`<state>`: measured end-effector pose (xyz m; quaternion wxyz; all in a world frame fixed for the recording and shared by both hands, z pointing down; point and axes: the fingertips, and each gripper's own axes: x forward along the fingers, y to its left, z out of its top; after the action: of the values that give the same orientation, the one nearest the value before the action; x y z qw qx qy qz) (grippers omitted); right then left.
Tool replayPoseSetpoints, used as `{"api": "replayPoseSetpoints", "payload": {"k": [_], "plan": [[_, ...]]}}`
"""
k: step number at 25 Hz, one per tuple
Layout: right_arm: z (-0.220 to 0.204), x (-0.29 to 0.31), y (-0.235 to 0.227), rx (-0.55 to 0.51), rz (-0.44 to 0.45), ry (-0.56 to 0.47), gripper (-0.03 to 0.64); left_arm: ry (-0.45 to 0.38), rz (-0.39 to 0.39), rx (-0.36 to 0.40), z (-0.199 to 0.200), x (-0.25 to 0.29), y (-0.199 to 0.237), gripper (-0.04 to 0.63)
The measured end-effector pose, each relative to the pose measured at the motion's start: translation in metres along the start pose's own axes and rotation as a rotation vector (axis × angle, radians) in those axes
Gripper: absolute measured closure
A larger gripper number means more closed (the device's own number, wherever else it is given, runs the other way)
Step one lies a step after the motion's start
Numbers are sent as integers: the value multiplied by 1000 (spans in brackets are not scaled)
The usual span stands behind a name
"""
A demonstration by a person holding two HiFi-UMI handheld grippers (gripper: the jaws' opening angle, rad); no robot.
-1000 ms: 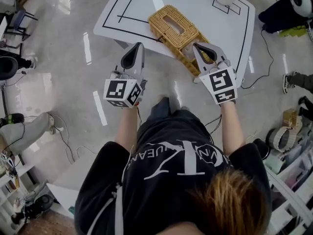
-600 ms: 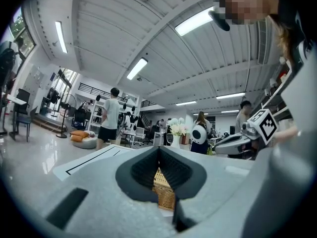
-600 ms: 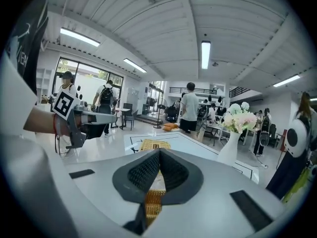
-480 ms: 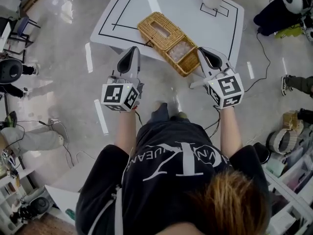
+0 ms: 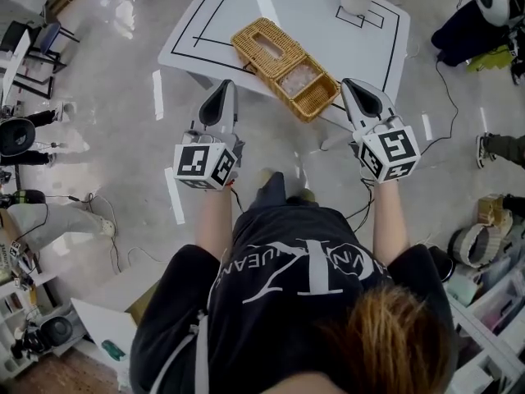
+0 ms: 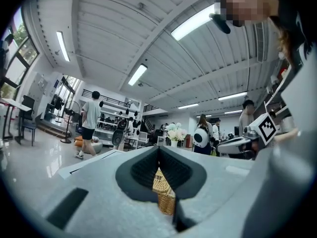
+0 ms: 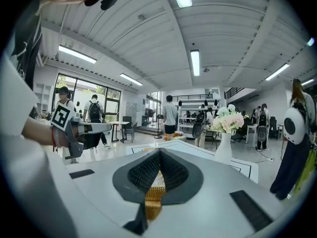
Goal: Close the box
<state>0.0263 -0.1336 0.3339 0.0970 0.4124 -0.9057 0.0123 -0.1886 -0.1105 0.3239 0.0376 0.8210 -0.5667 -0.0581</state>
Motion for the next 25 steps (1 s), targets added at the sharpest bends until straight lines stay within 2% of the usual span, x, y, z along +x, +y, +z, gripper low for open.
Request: {"api": "replayPoseSetpoints", "payload": {"k": [10,25], "plan": [[5,-27,7,16,30,-61,618,-13,46,15,1,-30,-17,586],[7,-44,11,20,50,-82,618,-51,97,33,13,-51,-27,586]]}}
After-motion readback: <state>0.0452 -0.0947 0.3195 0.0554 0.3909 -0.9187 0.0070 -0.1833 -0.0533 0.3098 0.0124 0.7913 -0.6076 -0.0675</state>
